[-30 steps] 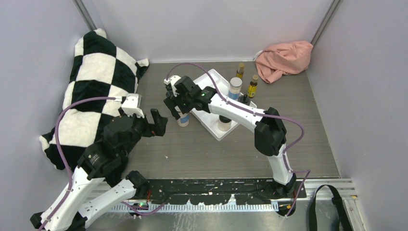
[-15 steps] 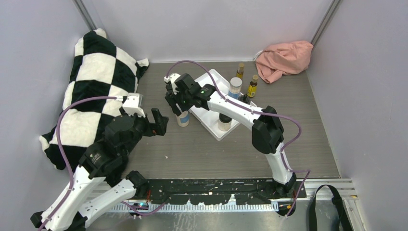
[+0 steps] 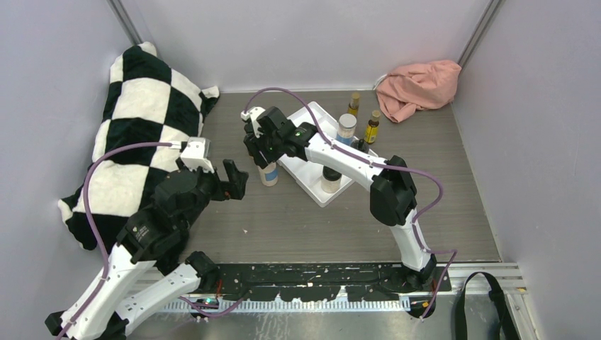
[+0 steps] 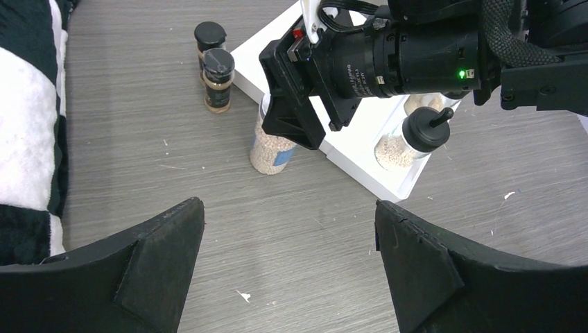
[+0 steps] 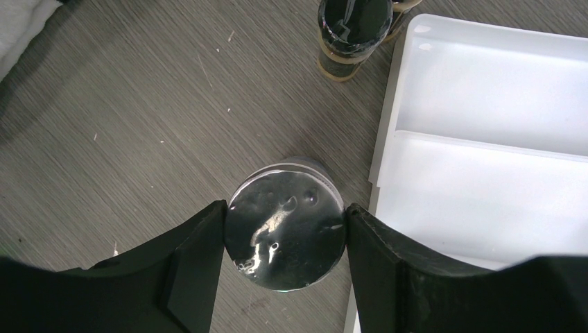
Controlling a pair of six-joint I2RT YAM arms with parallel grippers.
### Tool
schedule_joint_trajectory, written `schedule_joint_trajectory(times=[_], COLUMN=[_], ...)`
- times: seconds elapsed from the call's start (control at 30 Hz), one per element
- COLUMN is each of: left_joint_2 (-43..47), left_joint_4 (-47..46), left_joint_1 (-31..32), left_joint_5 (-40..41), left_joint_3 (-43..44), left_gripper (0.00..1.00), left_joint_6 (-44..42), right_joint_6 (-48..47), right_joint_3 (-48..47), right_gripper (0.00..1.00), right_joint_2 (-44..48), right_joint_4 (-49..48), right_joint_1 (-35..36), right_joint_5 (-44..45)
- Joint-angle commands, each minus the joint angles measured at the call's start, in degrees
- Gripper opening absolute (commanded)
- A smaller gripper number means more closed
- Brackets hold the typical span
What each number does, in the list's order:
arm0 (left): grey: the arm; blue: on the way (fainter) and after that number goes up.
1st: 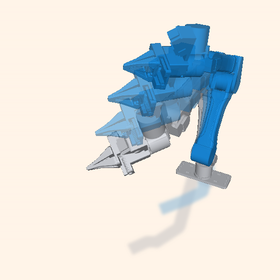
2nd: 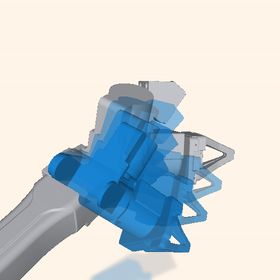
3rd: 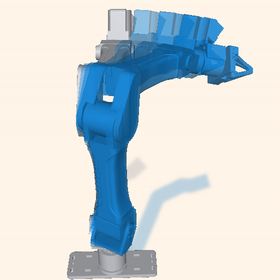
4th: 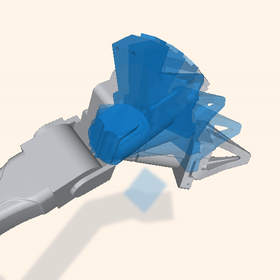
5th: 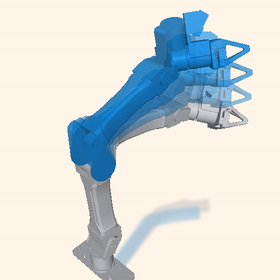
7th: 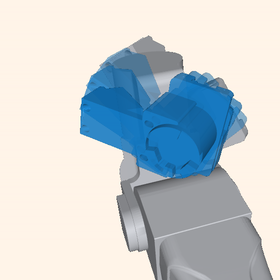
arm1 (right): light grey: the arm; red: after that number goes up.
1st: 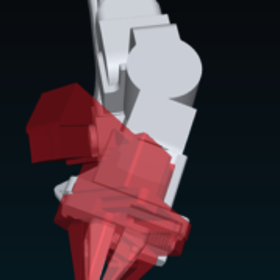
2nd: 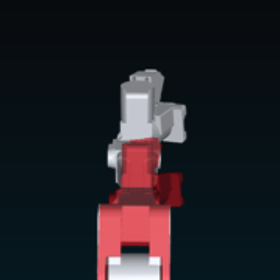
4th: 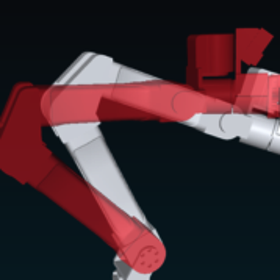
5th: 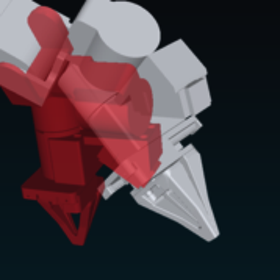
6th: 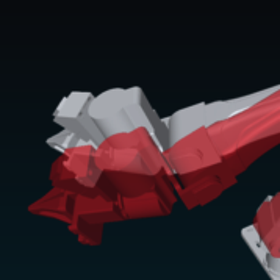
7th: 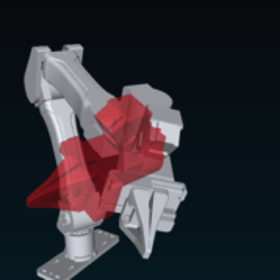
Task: Organize the condiment bottles
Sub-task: Pick up the bottle from the center of the board.
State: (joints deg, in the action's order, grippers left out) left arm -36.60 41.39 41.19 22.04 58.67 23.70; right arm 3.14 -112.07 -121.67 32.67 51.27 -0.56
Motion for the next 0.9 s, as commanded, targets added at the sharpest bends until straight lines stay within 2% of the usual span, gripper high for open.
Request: schedule_joint_trajectory(times=[0.0, 0.13, 0.17, 0.87], left_joint_2=[0.82, 1.00, 1.05, 1.58], left_joint_4=[-2.36, -2.18, -2.23, -2.01], left_joint_1=[0.12, 0.10, 0.12, 0.12], left_joint_5=[0.97, 1.07, 1.07, 0.98], left_joint_3=[-0.02, -0.14, -0.27, -0.71], left_gripper=[0.94, 0.94, 0.94, 0.93], left_joint_6=[-0.15, 0.09, 0.11, 0.99], right_joint_6=[-0.05, -0.06, 0.02, -0.30], right_joint_3=[-2.33, -3.01, -3.14, -4.00], right_gripper=[0.17, 0.02, 0.01, 0.01], right_joint_2=[0.99, 1.71, 1.82, 8.04], right_joint_4=[0.66, 1.25, 1.37, 3.09], right_joint_1=[-0.07, -0.05, -0.03, -0.07], right_joint_5=[-0.11, 0.08, 0.11, 3.66])
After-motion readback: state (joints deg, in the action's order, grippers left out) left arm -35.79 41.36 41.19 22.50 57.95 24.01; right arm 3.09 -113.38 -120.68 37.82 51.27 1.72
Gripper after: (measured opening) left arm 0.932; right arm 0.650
